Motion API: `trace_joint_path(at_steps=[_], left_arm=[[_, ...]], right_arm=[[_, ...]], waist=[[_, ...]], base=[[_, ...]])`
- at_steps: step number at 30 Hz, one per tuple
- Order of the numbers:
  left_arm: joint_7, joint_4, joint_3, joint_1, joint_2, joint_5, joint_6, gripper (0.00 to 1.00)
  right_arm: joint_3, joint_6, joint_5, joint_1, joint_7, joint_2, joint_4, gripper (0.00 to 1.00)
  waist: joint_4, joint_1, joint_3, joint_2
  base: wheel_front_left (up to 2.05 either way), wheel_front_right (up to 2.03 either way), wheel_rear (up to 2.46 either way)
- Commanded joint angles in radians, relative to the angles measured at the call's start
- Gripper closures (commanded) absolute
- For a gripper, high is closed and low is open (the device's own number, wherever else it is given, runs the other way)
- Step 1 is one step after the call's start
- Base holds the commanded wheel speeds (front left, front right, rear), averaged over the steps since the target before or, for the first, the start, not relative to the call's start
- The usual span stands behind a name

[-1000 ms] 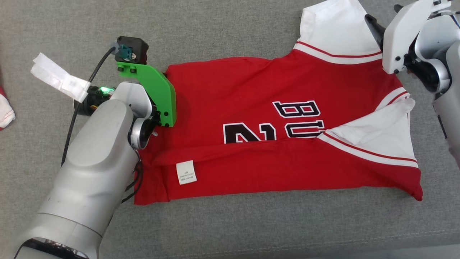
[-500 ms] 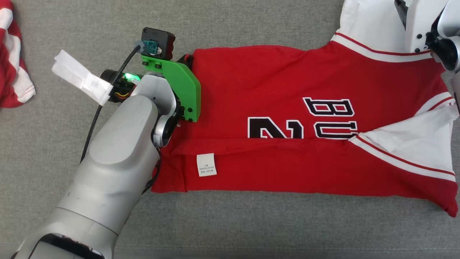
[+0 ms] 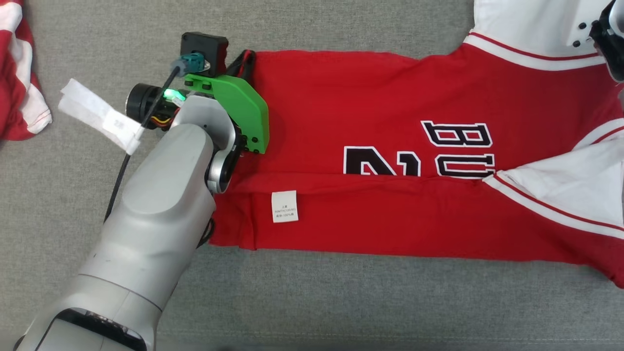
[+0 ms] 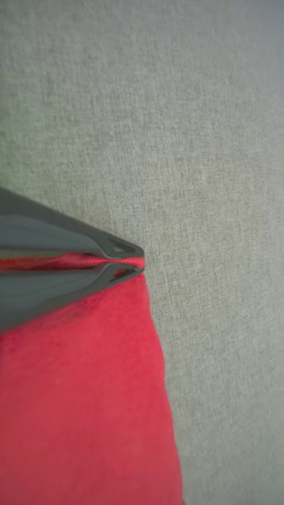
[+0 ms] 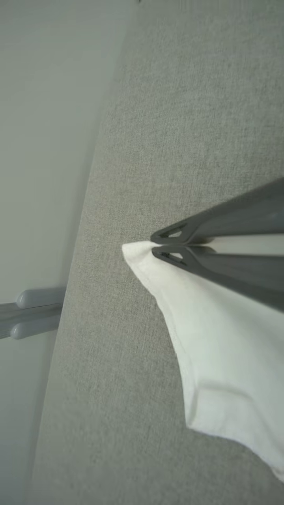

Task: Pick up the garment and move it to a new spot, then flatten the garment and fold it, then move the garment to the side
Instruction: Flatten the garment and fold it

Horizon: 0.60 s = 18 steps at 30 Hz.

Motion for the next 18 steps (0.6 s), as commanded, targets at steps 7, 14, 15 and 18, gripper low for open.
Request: trace_joint_path(at_steps=[7,14,15,18], left_arm=[[-0.109,0.046,0.029,-0.025,0.017,0.001,0.009,1.00],[-0.164,0.074,0.024,0.009,0.018,-0.011,-0.028,1.00],[-0.172,0.076,0.020,0.015,0.019,-0.008,-0.032,1.00],[-0.197,0.079,0.004,0.043,0.028,0.006,-0.043,1.00]], right_arm=[[-0.004,-0.002,0.022,0.019,-0.093,-0.003,0.011,1.00],[0.010,-0.002,0.082,0.101,-0.146,-0.001,-0.011,1.00],[0.017,-0.002,0.095,0.117,-0.150,-0.003,-0.020,1.00],[0.039,-0.002,0.128,0.180,-0.164,-0.015,-0.065,1.00]], waist=[[-0.028,-0.0001,-0.047,0.0000],[-0.049,-0.0001,-0.104,0.0000],[-0.051,-0.0001,-0.112,0.0000],[-0.060,-0.0001,-0.139,0.0000]], base=[[0.00,0.00,0.00],[0.00,0.00,0.00],[0.00,0.00,0.00],[0.00,0.00,0.00]])
